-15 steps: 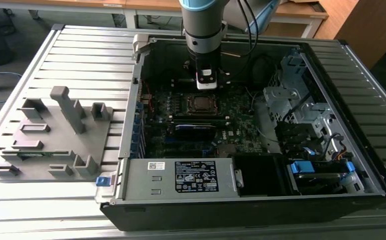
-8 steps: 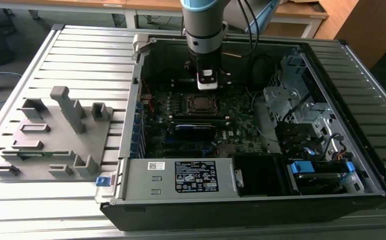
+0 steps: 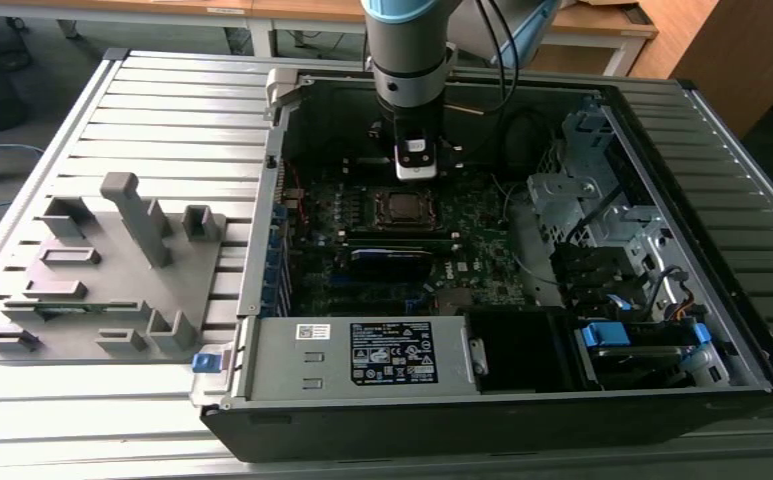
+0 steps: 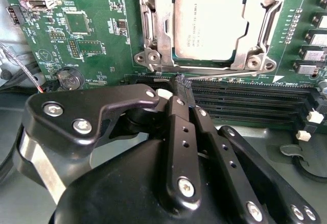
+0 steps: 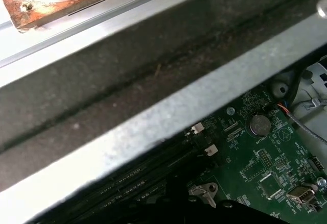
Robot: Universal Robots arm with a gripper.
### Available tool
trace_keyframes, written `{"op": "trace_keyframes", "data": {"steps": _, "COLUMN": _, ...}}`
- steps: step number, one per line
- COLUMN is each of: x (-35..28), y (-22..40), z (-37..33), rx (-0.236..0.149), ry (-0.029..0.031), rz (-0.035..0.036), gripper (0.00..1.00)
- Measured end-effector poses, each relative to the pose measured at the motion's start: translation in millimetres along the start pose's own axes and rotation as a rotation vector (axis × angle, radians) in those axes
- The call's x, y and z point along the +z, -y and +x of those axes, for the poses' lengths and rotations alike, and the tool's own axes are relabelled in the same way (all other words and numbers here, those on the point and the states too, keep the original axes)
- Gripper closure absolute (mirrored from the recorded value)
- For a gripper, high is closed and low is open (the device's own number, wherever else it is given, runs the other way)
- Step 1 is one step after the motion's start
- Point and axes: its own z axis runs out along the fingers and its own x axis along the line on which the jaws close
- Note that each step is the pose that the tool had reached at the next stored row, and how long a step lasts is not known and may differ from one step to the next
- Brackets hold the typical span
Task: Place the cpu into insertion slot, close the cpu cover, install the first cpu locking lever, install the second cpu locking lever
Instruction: 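Install the first cpu locking lever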
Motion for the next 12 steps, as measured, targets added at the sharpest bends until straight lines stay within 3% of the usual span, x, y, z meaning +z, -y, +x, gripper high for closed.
{"op": "trace_keyframes", "data": {"steps": 12, "x": 0.5, "y": -2.0, "z": 1.2, "rx": 0.0, "ry": 0.0001, "rz": 0.0003, "gripper": 0.89}}
